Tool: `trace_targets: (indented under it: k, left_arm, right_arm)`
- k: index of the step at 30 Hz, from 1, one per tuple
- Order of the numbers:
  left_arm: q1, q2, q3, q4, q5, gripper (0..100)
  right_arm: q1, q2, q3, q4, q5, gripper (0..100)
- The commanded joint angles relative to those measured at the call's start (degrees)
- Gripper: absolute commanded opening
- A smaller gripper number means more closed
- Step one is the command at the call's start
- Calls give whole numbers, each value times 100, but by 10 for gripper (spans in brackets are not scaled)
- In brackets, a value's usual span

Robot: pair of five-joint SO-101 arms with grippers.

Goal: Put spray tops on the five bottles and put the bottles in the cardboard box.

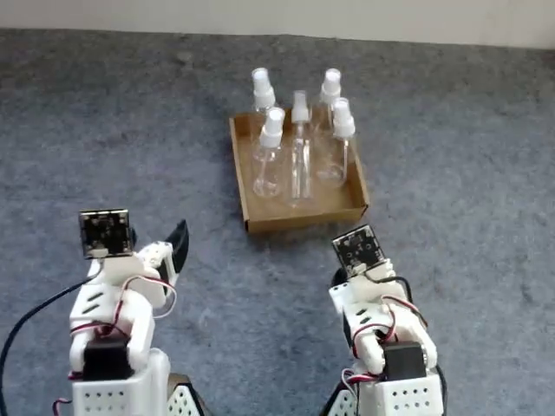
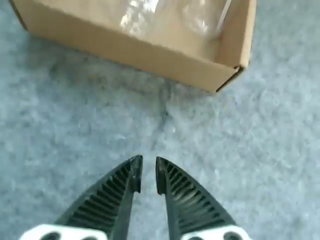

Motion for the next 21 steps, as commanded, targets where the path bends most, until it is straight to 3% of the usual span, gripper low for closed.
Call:
trace_targets:
  k: [1,6,10,16,21]
  left_arm:
    - [-84,-75,857,-466,26,221]
    - [-330,-57,901,-167,35,219]
    - [-655,-57,901,765,35,220]
    - [-1270,-57,901,2154,44,218]
    - [-1297,-66,901,2171,44,218]
  right_arm:
    - [66,-48,664,48,70,5]
    - [338,-48,919,558,70,5]
    - [391,-48,919,1349,70,5]
    - [382,-48,919,1297,70,5]
    - [382,-48,919,1297,70,5]
